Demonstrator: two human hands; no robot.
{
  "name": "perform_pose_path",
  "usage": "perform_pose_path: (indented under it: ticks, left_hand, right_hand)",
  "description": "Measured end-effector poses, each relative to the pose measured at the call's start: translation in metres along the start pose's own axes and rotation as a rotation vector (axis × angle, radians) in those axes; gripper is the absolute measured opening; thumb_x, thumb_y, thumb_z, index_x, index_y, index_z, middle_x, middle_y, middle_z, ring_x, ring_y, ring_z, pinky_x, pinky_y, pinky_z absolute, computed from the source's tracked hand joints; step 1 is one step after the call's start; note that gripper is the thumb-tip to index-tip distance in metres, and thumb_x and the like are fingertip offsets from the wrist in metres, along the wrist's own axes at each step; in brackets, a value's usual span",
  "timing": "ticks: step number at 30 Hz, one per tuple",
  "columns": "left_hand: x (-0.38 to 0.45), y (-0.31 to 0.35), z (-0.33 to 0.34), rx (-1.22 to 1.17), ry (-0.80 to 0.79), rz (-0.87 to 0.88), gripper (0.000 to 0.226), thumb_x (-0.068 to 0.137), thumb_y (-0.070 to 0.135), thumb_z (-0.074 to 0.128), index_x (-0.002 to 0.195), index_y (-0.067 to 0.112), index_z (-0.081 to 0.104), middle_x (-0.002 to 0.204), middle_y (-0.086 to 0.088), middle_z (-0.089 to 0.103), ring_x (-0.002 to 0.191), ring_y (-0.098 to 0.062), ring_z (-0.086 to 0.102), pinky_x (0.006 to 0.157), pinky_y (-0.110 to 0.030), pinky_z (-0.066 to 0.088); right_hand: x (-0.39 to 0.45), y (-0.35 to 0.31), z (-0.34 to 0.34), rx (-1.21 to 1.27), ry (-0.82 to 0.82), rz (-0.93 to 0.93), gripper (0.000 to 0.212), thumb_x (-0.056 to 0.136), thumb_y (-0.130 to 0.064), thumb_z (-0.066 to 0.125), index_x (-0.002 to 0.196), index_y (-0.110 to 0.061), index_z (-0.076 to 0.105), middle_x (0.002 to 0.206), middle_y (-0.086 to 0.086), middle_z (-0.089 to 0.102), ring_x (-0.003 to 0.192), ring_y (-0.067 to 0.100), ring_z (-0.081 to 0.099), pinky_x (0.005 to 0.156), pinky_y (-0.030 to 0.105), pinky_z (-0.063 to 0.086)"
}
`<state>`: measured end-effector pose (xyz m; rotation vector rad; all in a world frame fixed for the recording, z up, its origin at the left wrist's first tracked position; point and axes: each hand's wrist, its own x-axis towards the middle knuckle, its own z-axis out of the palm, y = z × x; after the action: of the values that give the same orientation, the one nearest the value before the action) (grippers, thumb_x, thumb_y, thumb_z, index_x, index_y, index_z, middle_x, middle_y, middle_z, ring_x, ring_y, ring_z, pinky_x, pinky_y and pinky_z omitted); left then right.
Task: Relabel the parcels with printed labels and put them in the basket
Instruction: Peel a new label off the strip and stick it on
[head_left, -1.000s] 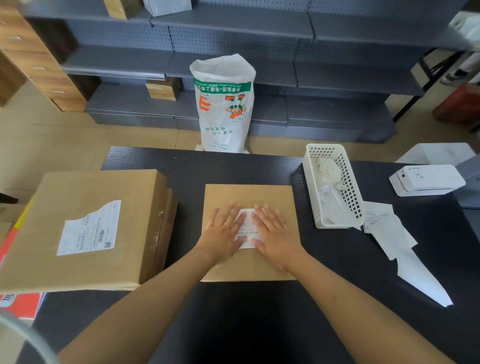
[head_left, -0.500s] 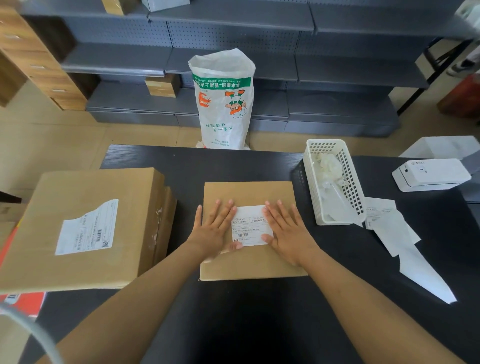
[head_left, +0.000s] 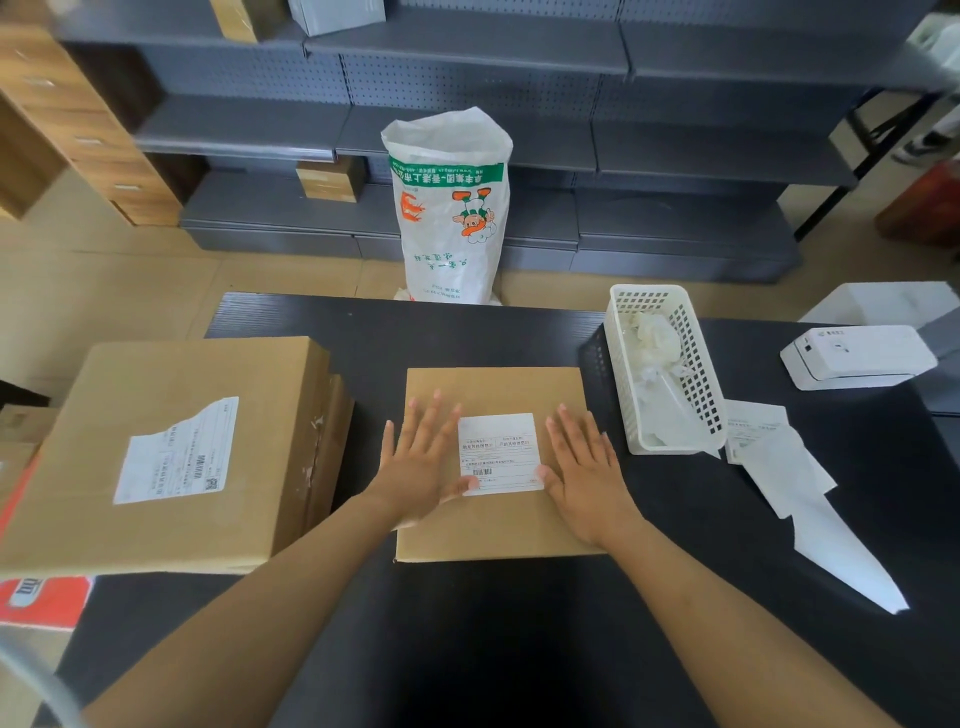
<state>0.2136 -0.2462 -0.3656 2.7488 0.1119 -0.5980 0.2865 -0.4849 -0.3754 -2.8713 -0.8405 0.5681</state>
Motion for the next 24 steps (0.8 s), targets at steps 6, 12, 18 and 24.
perform_pose_path:
  ticks: [6,12,18,24]
  left_hand:
    - [-0.015,-0.005,0.004,-0.476,0.008,-0.259,0.136,0.06,0.075,0.063,0.145,0.024,-0.029,0.157,0.001,-0.027,0.145,-0.024,-0.023,0.119,-0.045,-0.004]
    - [-0.026,0.001,-0.002,-0.636,-0.061,-0.323,0.151,0.054,0.059,0.085,0.142,0.031,-0.034,0.159,-0.003,0.004,0.146,-0.031,0.005,0.116,-0.051,0.017]
    - [-0.057,0.002,0.016,-0.471,-0.166,-0.282,0.158,0.051,0.043,0.092,0.12,0.042,-0.05,0.157,-0.001,-0.011,0.145,-0.03,0.011,0.116,-0.049,0.024]
    - [-0.054,0.008,0.021,-0.509,-0.128,-0.269,0.157,0.057,0.027,0.092,0.111,0.042,-0.054,0.158,-0.002,-0.014,0.141,-0.028,0.026,0.112,-0.041,0.031]
  right_hand:
    - [-0.008,0.006,-0.004,0.347,0.053,0.149,0.074,0.095,-0.058,0.034,0.153,-0.03,-0.004,0.158,-0.005,-0.024,0.146,0.02,-0.014,0.117,0.042,0.009]
    - [-0.017,0.008,-0.011,0.623,-0.069,0.223,0.101,0.077,-0.068,0.06,0.15,-0.04,-0.006,0.16,-0.003,-0.014,0.147,0.025,-0.003,0.114,0.049,0.017]
    - [-0.041,0.014,-0.01,0.595,-0.297,0.159,0.143,0.044,-0.063,0.086,0.139,-0.055,-0.021,0.151,-0.011,-0.036,0.147,0.025,-0.002,0.117,0.049,0.018]
    - [-0.043,0.005,-0.012,0.421,-0.347,0.12,0.141,0.061,-0.025,0.089,0.138,-0.055,-0.025,0.146,-0.003,-0.044,0.146,0.03,0.008,0.114,0.044,0.029]
